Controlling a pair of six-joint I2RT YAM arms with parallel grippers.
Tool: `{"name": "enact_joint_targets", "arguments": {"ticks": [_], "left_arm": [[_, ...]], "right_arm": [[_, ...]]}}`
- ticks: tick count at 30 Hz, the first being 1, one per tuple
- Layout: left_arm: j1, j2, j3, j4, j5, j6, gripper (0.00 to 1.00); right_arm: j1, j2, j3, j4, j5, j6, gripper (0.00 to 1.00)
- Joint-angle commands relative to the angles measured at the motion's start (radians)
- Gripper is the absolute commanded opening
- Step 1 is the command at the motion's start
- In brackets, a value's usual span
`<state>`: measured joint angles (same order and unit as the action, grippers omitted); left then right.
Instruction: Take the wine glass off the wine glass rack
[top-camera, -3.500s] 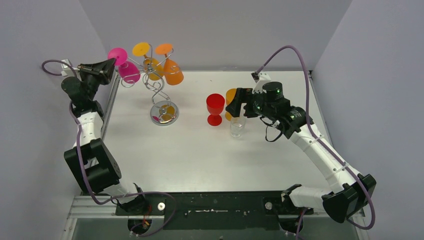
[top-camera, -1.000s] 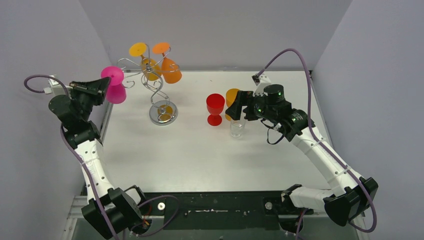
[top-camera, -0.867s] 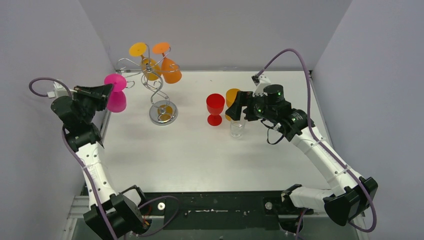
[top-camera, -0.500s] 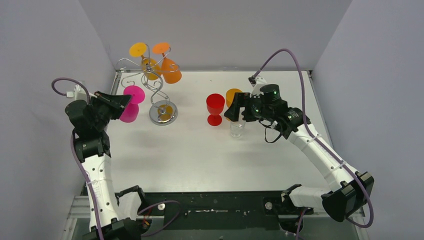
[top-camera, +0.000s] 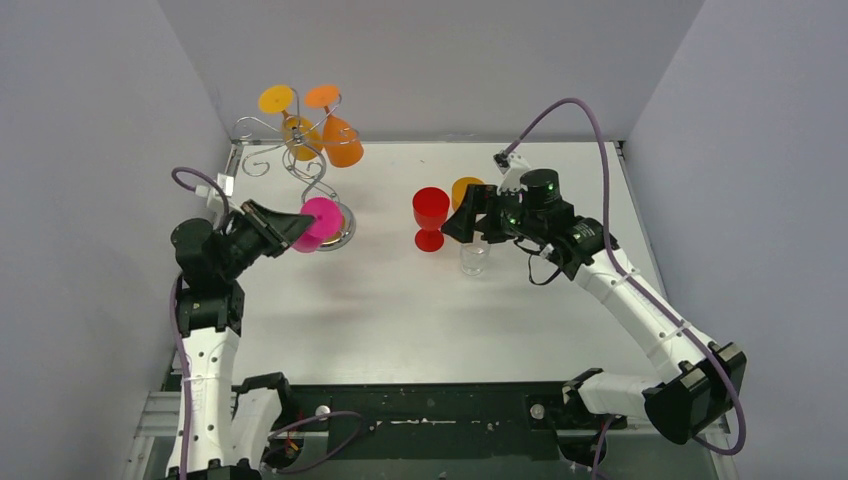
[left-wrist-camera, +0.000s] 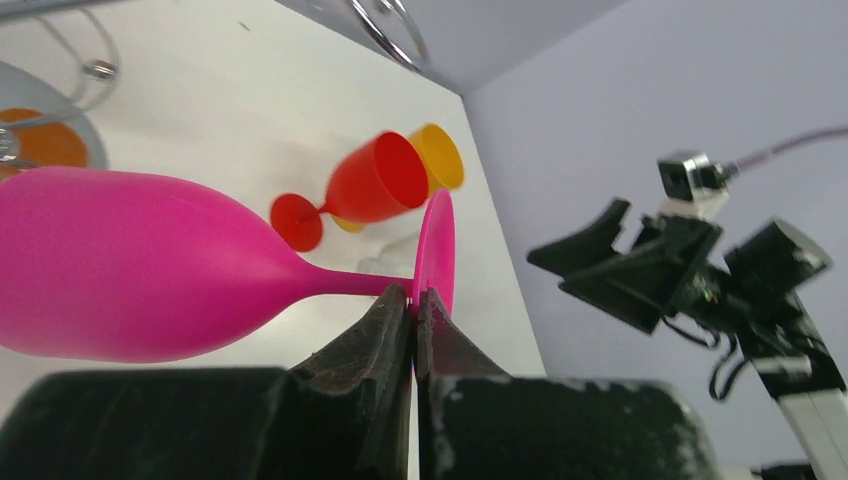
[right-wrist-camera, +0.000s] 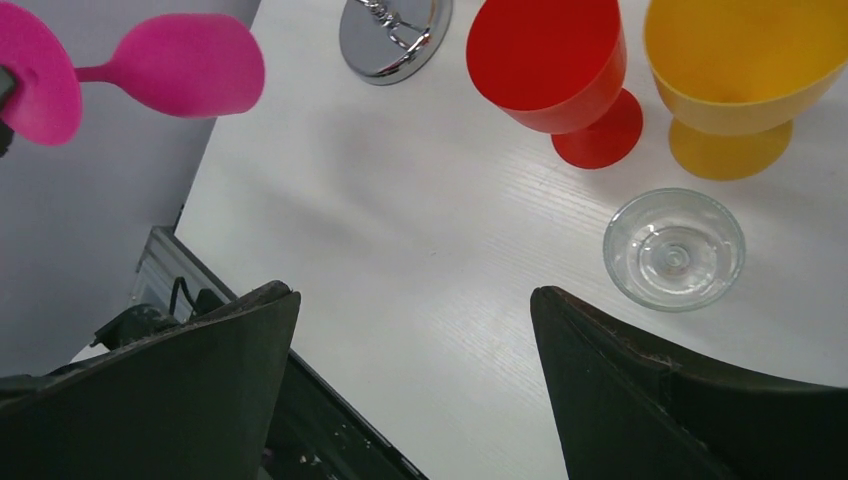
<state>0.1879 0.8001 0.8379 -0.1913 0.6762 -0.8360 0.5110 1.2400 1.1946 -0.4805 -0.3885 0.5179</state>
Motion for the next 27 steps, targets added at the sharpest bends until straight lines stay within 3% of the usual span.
{"name": "enact_joint_targets", "arguments": {"ticks": [1, 5, 10, 14, 23, 27], "left_arm": [[-0.088, -0.048, -0.072, 0.273, 0.151, -0.055, 0.0], [-0.227, -0.04, -0.083, 0.248, 0.157, 0.0, 0.0], [-0.43, 0.008, -0.043, 0.104, 0.102, 0.134, 0.0], [-0.54, 0.047, -0.053, 0.157, 0.061, 0.132, 0.0], [-0.58, 0.066, -0.061, 0.254, 0.063, 0.114, 0.0], [-0.579, 0.066, -0.06, 0.267, 0.086, 0.114, 0.0]], "right_arm": [[-0.002, -0.029, -0.054, 0.181, -0.134, 0.072, 0.89], [0.013, -0.029, -0.13, 0.363, -0.282, 0.18, 0.82], [0.096, -0.012, -0.177, 0.537, -0.35, 0.254, 0.79], [0.139, 0.003, -0.203, 0.643, -0.371, 0.301, 0.7], [0.141, 0.036, -0.201, 0.668, -0.434, 0.31, 0.43], [0.141, 0.055, -0.186, 0.654, -0.477, 0.291, 0.38]]}}
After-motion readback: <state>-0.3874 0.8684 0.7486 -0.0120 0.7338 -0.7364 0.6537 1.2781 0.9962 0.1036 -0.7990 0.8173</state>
